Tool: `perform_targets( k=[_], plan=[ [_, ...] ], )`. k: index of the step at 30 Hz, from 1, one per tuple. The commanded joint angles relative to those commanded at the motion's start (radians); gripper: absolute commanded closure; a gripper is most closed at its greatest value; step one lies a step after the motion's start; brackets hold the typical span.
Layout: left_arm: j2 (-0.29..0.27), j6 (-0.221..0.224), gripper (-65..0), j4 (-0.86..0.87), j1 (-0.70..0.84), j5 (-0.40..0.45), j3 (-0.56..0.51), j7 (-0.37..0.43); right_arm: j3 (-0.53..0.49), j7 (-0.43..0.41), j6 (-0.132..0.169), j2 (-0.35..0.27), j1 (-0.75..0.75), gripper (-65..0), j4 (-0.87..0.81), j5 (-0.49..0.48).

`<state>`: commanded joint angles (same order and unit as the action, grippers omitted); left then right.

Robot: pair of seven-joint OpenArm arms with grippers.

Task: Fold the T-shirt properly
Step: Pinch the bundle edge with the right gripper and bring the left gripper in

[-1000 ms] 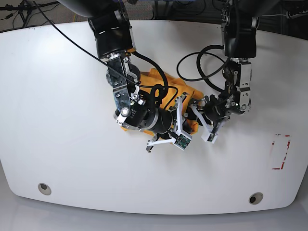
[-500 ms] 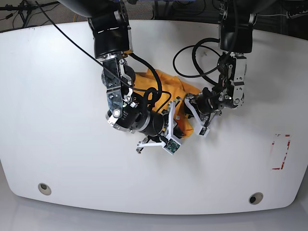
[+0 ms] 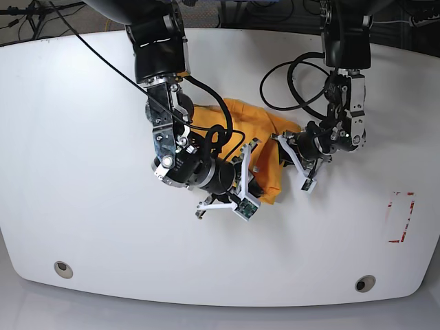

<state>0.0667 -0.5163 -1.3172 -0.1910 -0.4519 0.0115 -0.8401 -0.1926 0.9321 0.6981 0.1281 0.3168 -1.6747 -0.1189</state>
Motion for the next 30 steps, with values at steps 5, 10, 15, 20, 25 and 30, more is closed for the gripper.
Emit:
perform_targets(
  k=[5,10,15,20,25,30],
  plan=[
    [0.000,-0.002,-5.6,-0.006,0.014,-0.005,0.002,-0.028,-0.002,0.000,0.000,0.002,0.005,0.0,0.000,-0.002],
    [0.000,-0.003,-5.6,-0.008,0.058,-0.006,0.002,-0.034,-0.002,-0.003,0.000,0.006,0.014,0.0,0.006,-0.002],
    [-0.005,-0.003,-5.6,-0.009,0.087,-0.008,0.002,-0.035,-0.002,-0.003,0.000,0.006,0.020,-0.5,0.008,-0.002],
    [-0.002,-0.005,-10.3,-0.009,0.103,-0.078,0.003,-0.037,-0.002,-0.003,0.000,0.006,0.021,-0.6,0.008,-0.002],
    [0.025,-0.003,-21.2,-0.009,0.109,-0.187,0.003,-0.037,-0.002,-0.003,0.000,0.006,0.017,-0.6,0.008,-0.002],
    [0.041,-0.002,-25.7,-0.009,0.106,-0.290,0.003,-0.037,-0.002,-0.003,0.000,0.006,0.015,-0.6,0.008,-0.002]
  ],
)
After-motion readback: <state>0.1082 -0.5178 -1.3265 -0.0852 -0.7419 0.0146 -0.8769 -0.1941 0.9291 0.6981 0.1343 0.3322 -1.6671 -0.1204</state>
